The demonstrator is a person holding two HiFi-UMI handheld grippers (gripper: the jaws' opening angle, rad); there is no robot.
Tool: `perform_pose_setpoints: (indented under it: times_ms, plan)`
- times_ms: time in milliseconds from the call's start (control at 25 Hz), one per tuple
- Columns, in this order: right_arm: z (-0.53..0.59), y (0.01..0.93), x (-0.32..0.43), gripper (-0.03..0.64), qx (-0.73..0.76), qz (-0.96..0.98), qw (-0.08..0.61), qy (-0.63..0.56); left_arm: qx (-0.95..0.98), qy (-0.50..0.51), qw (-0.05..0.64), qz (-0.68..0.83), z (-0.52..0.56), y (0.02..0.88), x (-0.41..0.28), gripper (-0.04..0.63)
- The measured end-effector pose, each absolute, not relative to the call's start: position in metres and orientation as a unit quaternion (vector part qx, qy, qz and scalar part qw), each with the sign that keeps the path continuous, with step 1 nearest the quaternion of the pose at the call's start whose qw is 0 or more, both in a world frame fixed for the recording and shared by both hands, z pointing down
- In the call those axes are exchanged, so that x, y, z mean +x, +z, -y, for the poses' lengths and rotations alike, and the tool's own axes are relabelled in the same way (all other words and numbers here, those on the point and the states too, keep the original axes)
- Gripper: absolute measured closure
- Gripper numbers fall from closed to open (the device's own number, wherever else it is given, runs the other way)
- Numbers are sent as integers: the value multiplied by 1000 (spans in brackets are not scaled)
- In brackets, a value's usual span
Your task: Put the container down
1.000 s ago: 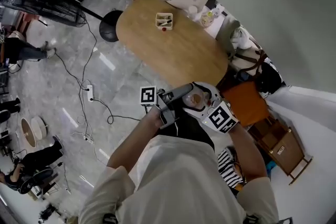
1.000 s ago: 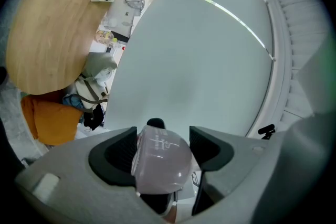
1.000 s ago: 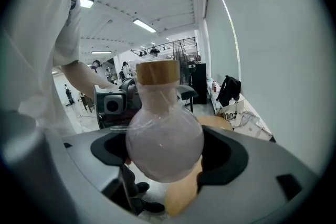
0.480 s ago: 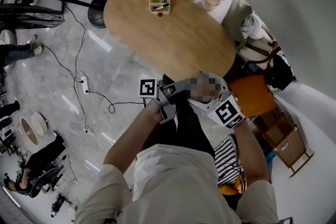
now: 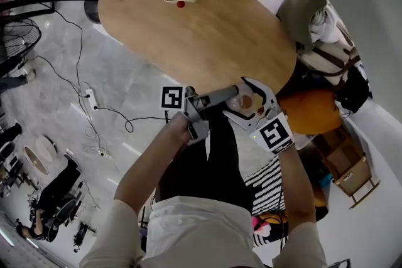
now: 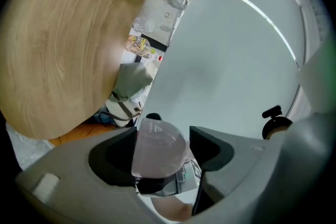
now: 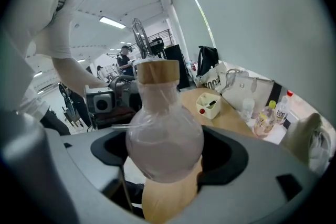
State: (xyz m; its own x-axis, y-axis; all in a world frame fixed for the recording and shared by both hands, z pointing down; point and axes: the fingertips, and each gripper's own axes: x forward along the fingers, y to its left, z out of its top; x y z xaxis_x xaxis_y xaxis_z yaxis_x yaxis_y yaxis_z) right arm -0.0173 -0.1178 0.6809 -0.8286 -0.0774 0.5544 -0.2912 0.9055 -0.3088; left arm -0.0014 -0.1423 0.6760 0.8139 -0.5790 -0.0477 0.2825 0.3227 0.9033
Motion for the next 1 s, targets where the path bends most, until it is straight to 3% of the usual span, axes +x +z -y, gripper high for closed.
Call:
perform_pose_setpoints:
  times_ms: [480,1000]
  plan:
    - [148,815,-14,225,141,924,262,242,500,-228,818,170,151,812,-10,293]
    - [162,916,1,225,184,904,277,268,537,-183,798,205,155,886,-36,293]
